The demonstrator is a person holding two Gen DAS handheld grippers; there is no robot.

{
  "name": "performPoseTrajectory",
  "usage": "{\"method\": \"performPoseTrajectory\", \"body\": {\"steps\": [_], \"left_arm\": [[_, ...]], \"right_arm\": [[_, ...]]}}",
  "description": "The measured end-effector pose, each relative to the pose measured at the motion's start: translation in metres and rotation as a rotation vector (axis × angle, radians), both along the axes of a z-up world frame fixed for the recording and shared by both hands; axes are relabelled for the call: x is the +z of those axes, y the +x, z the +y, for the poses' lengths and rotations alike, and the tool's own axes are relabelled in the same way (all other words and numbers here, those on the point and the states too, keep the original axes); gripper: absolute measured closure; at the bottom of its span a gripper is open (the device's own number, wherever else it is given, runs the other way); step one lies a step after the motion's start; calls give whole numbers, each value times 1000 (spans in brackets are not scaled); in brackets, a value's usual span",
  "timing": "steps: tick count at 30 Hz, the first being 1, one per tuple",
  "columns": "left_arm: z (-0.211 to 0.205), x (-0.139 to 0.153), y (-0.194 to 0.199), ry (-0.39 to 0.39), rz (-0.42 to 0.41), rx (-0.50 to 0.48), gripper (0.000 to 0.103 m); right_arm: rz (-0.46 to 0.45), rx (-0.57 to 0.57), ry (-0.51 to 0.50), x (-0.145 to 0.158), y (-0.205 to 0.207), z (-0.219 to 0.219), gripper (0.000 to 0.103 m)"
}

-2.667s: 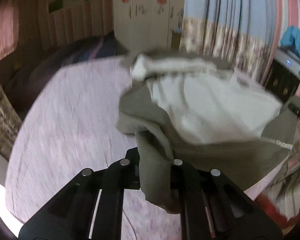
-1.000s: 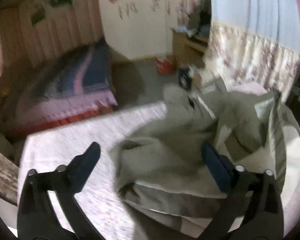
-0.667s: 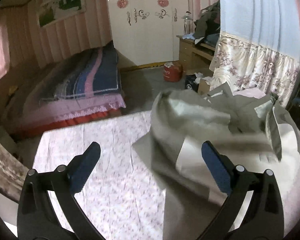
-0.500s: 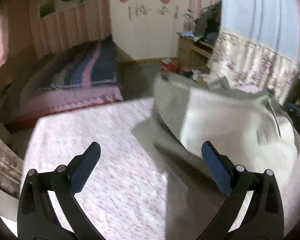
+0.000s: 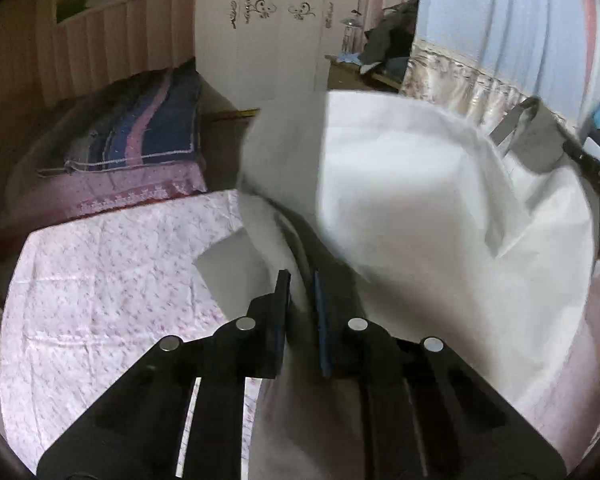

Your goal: Fold large clothes

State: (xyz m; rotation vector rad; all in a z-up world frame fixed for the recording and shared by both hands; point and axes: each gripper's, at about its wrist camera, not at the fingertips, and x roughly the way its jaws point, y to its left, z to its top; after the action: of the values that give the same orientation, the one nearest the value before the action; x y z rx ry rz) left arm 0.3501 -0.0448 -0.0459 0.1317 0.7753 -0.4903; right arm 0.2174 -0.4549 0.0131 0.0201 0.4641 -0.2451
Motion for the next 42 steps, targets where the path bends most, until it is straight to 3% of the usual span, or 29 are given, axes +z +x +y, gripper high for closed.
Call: {"method": "performPoseTrajectory", "body": {"steps": [2, 4, 5, 7, 9, 10, 11, 12, 13, 16, 20, 23, 25, 29, 31, 32, 33, 34, 37, 40, 42], "left_arm": [[0, -11, 6, 22, 23, 14, 87], [-2, -31, 11, 58, 60, 18, 82], [-2, -40, 12, 68, 72, 21, 81], [-1, -47, 12, 70, 79, 27, 77], [0, -45, 11, 77, 71, 33, 73], [2, -42, 11, 88, 64, 45, 64], [4, -39, 11, 97, 58, 54, 57], [5, -36, 10, 102, 49, 63, 38], [8, -29, 4, 97, 28, 67, 24], [15, -14, -19, 74, -29, 55, 9], [20, -10, -47, 55, -46, 25, 6], [25, -16, -69, 38, -48, 26, 5], [30, -24, -80, 10, -31, 21, 3], [27, -46, -82, -21, 33, -8, 7], [25, -53, -80, -54, 52, -32, 27], [25, -55, -79, -70, 63, -35, 31], [24, -57, -78, -74, 66, -32, 42], [23, -57, -79, -73, 67, -38, 54], [21, -53, -84, -47, 58, -28, 67], [28, -40, -97, -54, 44, -21, 83], [32, -35, -112, -57, 47, -30, 85]], "right_arm": [[91, -70, 109, -27, 21, -34, 100], [248, -120, 188, -70, 41, -57, 100], [336, -133, 206, -96, 48, -64, 100], [401, -120, 190, -119, 51, -63, 97], [353, -110, 182, -112, 40, -60, 91], [320, -90, 208, -103, 34, -62, 89], [284, -60, 249, -92, 24, -63, 66], [257, -47, 265, -85, 15, -62, 38], [228, -41, 265, -76, 5, -61, 33], [188, 3, 277, -63, -27, -50, 33], [212, 27, 302, -80, -67, -37, 33], [204, 15, 255, -91, -93, -27, 33], [207, 16, 260, -99, -105, -26, 25], [249, 37, 380, -124, -110, -29, 23], [229, 89, 385, -122, -109, -20, 32], [238, 100, 350, -121, -109, -9, 49], [253, 91, 304, -122, -107, 0, 79], [268, 78, 256, -122, -106, 8, 95], [267, 40, 164, -115, -108, 19, 97], [203, -49, 19, -89, -130, 22, 98], [221, -72, -1, -83, -131, 17, 98]]}}
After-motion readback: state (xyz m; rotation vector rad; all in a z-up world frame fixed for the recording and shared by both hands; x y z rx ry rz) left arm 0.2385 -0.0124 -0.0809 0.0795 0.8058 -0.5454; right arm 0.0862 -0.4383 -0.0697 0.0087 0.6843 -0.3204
